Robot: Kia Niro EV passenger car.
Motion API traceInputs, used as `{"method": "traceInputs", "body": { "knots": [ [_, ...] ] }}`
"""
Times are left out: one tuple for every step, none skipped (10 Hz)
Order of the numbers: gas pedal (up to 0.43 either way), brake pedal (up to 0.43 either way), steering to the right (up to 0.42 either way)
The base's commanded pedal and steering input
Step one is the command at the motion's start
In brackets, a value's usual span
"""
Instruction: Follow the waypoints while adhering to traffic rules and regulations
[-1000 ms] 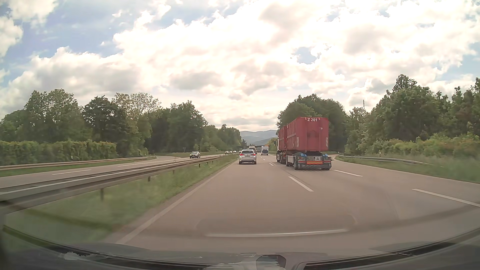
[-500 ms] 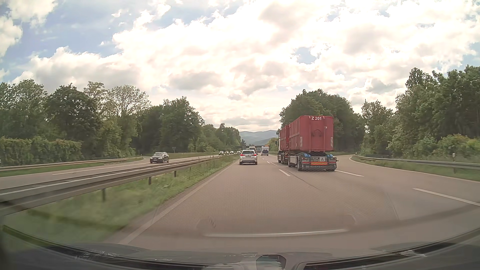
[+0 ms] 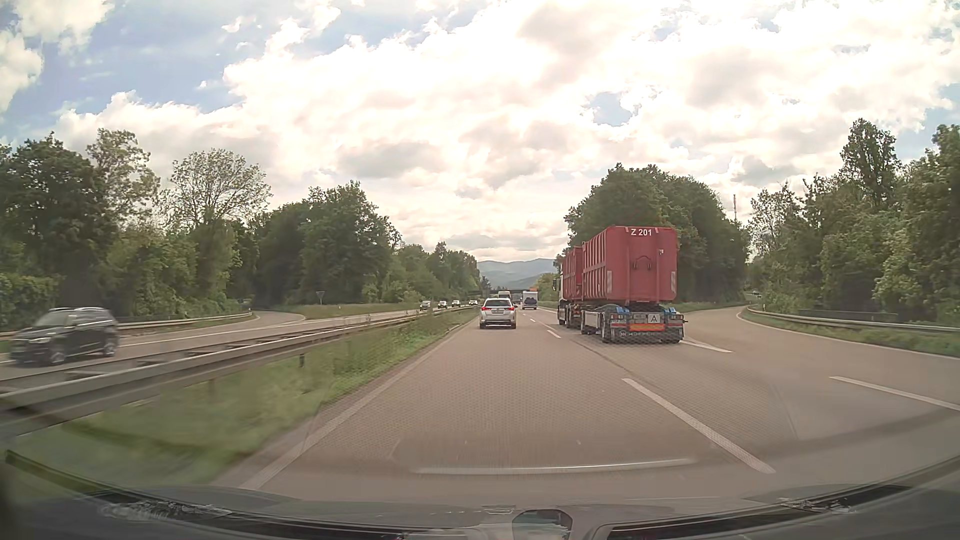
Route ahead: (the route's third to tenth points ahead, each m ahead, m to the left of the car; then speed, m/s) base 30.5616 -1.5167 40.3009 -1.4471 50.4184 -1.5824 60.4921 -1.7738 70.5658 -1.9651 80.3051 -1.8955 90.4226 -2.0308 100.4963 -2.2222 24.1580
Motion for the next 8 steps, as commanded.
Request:
{"method": "traceInputs", "body": {
  "knots": [
    [0.13,0.0,0.002],
    [0.118,0.0,0.002],
    [0.118,0.0,0.002],
    [0.118,0.0,0.002],
    [0.118,0.0,0.002],
    [0.118,0.0,0.002],
    [0.118,0.0,0.002],
    [0.118,0.0,0.002]
  ]
}}
